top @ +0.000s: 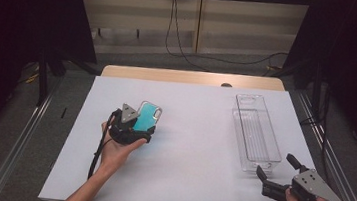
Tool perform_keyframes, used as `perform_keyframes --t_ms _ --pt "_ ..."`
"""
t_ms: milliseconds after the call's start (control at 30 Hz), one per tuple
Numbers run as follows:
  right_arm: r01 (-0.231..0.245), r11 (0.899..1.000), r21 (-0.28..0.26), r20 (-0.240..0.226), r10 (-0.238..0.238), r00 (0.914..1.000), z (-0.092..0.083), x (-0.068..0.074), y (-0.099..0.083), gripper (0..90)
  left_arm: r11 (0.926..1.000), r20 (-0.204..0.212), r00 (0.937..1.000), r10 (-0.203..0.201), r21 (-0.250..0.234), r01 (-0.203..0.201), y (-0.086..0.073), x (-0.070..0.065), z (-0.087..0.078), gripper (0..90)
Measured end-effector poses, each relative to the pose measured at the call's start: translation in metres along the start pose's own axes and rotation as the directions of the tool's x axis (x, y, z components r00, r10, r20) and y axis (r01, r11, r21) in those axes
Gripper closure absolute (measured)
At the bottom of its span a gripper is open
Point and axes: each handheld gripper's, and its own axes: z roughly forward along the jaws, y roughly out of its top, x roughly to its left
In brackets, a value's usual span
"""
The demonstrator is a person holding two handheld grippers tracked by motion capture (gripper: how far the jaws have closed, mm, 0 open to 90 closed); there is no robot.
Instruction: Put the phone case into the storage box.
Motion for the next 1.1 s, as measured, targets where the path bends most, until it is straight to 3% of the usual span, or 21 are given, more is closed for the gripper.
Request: perform_keyframes --t_ms 233,400,533,833,1100 --pt "0.02 0.999 0.036 0.018 -0.021 0.9996 0.006 0.009 0.007 0.0 0.9996 0.007 0.9999 -0.013 -0.027 0.013 -0.006 -0.004 -0.009 16.8" --pt "0.035 0.999 0.036 -0.021 -0.034 0.9992 0.01 0.018 0.011 0.0 0.9999 0.035 0.9994 0.004 -0.013 -0.003 -0.008 -0.014 -0.007 16.9" --pt "0.046 0.999 0.025 -0.055 -0.045 0.9975 0.013 0.023 0.016 0.0 0.9992 0.055 0.9981 0.028 -0.028 -0.027 -0.004 -0.026 -0.008 16.9" --pt "0.047 0.997 0.058 -0.128 -0.04 0.991 0.029 0.034 0.027 0.8 0.9988 0.064 0.997 0.043 -0.028 -0.041 -0.004 -0.042 -0.004 16.9" --pt "0.061 0.996 0.063 -0.161 -0.051 0.9857 0.044 0.045 0.044 1.1 0.9979 0.083 0.9947 0.06 -0.03 -0.058 -0.002 -0.053 -0.001 16.9"
